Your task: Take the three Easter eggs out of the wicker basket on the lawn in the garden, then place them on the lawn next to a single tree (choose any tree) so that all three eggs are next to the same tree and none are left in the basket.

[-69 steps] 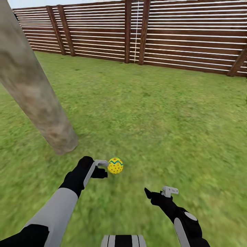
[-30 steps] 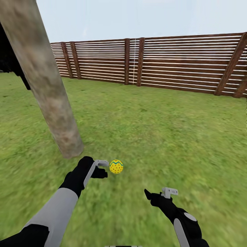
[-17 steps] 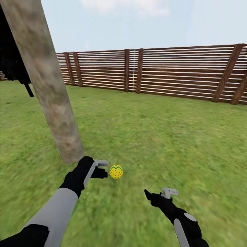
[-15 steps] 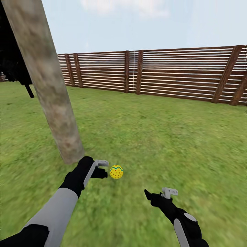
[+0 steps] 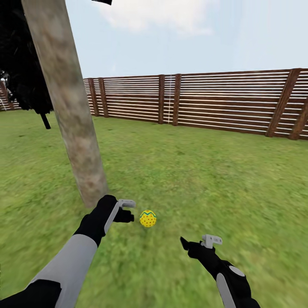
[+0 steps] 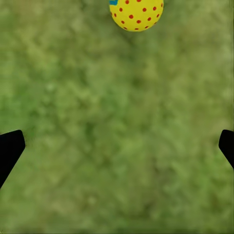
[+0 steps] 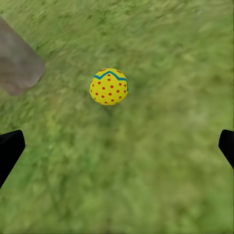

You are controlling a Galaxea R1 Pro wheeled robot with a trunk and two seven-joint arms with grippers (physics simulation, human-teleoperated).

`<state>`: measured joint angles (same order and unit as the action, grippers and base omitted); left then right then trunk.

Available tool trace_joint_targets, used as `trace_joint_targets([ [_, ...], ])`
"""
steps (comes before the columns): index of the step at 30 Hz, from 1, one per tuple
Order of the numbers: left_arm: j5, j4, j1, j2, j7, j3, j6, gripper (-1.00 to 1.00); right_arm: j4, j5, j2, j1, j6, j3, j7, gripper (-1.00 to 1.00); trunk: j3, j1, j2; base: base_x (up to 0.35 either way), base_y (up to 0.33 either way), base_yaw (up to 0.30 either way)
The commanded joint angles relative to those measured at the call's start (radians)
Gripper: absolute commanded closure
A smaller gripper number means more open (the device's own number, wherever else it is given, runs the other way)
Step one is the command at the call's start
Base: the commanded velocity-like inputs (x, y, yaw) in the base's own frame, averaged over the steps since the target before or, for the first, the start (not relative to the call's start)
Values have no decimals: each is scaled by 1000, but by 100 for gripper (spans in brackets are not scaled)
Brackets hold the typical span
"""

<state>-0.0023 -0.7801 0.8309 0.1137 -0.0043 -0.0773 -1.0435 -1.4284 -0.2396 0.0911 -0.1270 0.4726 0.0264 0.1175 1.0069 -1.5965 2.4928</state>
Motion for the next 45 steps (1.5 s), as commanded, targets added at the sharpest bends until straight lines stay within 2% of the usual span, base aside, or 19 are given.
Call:
trace_joint_targets([
  [1, -1, -1, 1, 0, 0, -1, -4, -100, -1, -3, 1, 0, 6, 3, 4, -100, -2, 4, -7, -6, 0, 115],
  [28, -1, -2, 1, 0, 0, -2, -4, -100, 7, 0, 2, 0, 4, 4, 0, -100, -87, 108, -196, -1, 0, 19],
  [45, -2, -2, 1, 0, 0, -2, -4, -100, 47, -3, 1, -2, 4, 9, -1, -100, -135, 173, -315, 0, 0, 0],
])
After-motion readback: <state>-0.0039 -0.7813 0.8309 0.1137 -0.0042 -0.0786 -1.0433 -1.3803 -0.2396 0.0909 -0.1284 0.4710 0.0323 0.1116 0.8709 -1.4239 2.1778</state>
